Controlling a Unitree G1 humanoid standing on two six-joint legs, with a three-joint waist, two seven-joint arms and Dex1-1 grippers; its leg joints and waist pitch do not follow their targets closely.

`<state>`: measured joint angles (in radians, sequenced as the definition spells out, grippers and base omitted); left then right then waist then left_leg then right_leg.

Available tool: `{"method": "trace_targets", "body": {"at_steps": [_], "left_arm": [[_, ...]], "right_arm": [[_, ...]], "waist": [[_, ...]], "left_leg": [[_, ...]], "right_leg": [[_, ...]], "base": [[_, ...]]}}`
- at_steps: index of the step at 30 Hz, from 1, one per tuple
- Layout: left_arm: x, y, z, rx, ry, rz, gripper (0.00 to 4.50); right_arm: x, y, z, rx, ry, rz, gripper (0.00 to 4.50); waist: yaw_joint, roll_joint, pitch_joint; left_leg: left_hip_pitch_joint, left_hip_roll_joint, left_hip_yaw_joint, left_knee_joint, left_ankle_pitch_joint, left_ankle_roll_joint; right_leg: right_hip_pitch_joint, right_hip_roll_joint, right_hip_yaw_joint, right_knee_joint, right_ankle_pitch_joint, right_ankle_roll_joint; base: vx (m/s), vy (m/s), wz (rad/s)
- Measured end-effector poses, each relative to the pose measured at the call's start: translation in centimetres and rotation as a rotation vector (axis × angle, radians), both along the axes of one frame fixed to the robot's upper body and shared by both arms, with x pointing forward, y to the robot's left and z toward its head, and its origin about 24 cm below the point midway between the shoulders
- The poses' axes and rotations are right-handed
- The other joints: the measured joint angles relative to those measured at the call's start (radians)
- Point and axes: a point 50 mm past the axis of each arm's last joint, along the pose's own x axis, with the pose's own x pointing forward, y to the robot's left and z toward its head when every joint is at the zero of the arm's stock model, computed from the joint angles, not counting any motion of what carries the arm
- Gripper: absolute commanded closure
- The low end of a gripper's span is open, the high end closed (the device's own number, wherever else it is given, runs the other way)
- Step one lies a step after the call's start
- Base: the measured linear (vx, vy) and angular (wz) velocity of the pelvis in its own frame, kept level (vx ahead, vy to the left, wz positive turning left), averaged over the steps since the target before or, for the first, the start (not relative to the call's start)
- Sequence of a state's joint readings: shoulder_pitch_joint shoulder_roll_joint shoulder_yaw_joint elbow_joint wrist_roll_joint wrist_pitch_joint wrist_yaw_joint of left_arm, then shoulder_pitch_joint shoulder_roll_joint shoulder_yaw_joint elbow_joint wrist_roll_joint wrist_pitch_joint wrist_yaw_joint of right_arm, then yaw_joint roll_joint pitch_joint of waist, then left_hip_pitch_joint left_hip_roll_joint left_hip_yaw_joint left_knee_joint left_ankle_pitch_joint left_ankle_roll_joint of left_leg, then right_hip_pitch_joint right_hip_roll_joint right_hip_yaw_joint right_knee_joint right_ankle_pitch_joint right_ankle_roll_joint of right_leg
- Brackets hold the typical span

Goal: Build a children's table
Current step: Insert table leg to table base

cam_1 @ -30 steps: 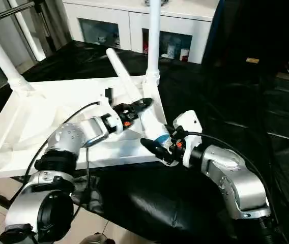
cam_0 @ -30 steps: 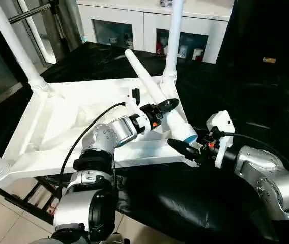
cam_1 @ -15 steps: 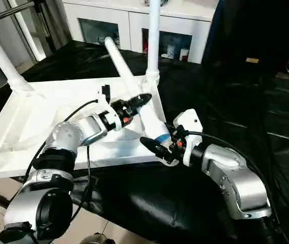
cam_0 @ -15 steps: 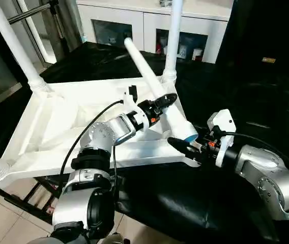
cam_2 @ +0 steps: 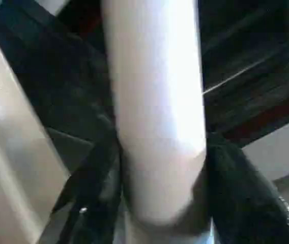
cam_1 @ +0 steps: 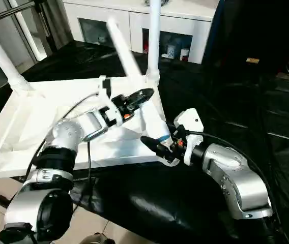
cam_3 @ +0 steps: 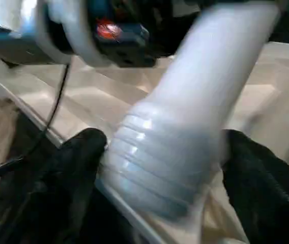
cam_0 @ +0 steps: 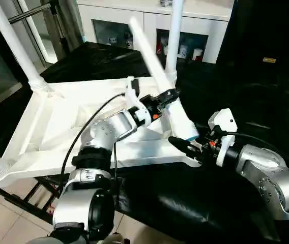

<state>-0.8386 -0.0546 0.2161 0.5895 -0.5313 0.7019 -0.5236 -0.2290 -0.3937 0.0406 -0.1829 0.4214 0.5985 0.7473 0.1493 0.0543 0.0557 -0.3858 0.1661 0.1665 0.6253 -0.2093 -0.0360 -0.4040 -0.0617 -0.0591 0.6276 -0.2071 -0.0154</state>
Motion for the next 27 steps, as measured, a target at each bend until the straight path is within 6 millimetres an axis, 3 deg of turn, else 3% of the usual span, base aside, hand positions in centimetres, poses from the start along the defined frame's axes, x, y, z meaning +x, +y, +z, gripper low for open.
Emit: {"method": "trace_targets", "body": {"at_steps": [1, 7, 16, 27], "left_arm": [[0.1, 0.1, 0.1, 0.030, -0.021, 0.009, 2.44], [0.0, -0.2, 1.2, 0.159, -0.163, 0.007, 2.53], [-0.7, -1.4, 3.2, 0.143, -0.272, -0.010, 2.53], [-1.7, -1.7, 2.8, 0.138, -0.289, -0.023, 2.53]], "right_arm": [[-0.1, 0.1, 0.2, 0.004, -0.006, 0.007, 0.35], [0.2, -0.1, 0.7, 0.055, 0.002, -0.022, 0.28], [1.8, 0.2, 1.5, 0.039, 0.073, -0.106, 0.28], [2.1, 1.0, 2.6, 0.188, 0.149, -0.061, 0.28]], "waist": [[-0.002, 0.000, 0.000], [0.000, 0.000, 0.000], [-0.002, 0.000, 0.000], [-0.001, 0.000, 0.000]], "left_leg": [[0.000, 0.000, 0.000, 0.000, 0.000, 0.000], [0.000, 0.001, 0.000, 0.000, 0.000, 0.000], [0.000, 0.001, 0.000, 0.000, 0.001, -0.002], [0.000, 0.002, 0.000, 0.000, 0.002, -0.003]], "right_leg": [[0.000, 0.000, 0.000, 0.000, 0.000, 0.000], [0.000, 0.000, -0.001, 0.000, 0.000, 0.000], [0.000, 0.000, -0.002, 0.001, 0.000, 0.000], [0.000, 0.000, -0.002, 0.001, 0.000, 0.000]], "base": [[0.000, 0.000, 0.00], [0.000, 0.000, 0.00], [0.000, 0.000, 0.00], [0.000, 0.000, 0.00]]}}
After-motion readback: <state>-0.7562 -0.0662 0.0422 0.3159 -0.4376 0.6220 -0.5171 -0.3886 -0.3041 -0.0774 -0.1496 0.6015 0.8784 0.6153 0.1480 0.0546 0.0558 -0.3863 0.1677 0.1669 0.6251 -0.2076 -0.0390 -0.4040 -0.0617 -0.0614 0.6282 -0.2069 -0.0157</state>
